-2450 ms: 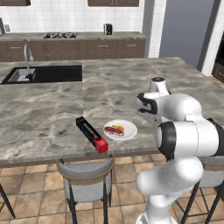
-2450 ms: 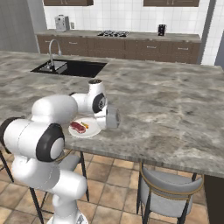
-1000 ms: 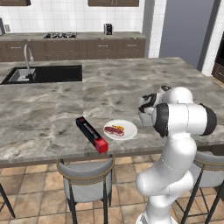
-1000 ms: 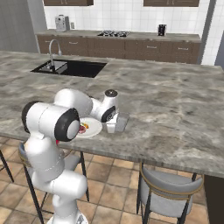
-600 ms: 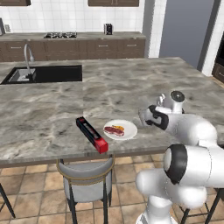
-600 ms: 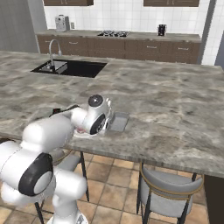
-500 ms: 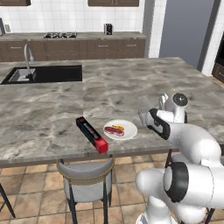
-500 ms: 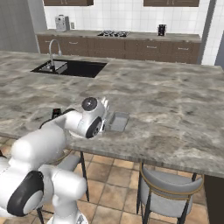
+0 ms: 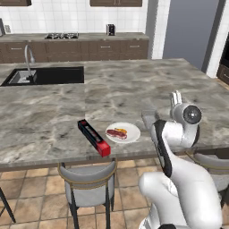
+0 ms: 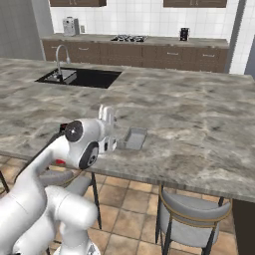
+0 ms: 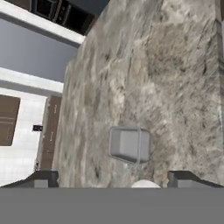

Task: Retrieve the tupperware and aluminum foil from the cabinet and place them on the dining counter near the plate with shrimp and steak to prepare for storing leftovers.

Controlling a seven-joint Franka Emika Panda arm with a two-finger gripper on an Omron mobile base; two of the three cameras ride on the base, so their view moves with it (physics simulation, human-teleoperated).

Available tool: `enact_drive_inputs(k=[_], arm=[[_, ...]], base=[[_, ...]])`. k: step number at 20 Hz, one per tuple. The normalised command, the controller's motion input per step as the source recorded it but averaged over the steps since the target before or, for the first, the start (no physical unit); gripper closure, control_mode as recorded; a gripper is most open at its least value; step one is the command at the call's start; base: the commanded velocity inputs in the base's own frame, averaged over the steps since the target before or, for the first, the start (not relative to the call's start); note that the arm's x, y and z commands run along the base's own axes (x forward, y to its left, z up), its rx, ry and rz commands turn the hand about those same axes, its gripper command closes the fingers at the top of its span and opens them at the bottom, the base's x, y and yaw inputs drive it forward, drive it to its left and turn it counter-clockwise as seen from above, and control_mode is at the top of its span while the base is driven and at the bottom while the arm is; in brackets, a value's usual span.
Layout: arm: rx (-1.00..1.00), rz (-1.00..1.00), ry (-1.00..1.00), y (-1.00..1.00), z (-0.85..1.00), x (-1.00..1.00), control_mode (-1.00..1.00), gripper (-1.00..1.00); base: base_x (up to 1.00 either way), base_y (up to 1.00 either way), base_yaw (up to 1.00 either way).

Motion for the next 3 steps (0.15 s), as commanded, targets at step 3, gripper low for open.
enact_drive_inputs(k=[3], arm=[[-0.03,0.0,-0.05,0.0,1.0,-0.14,-1.0,-1.0]], base=[[0.0,0.0,0.0]])
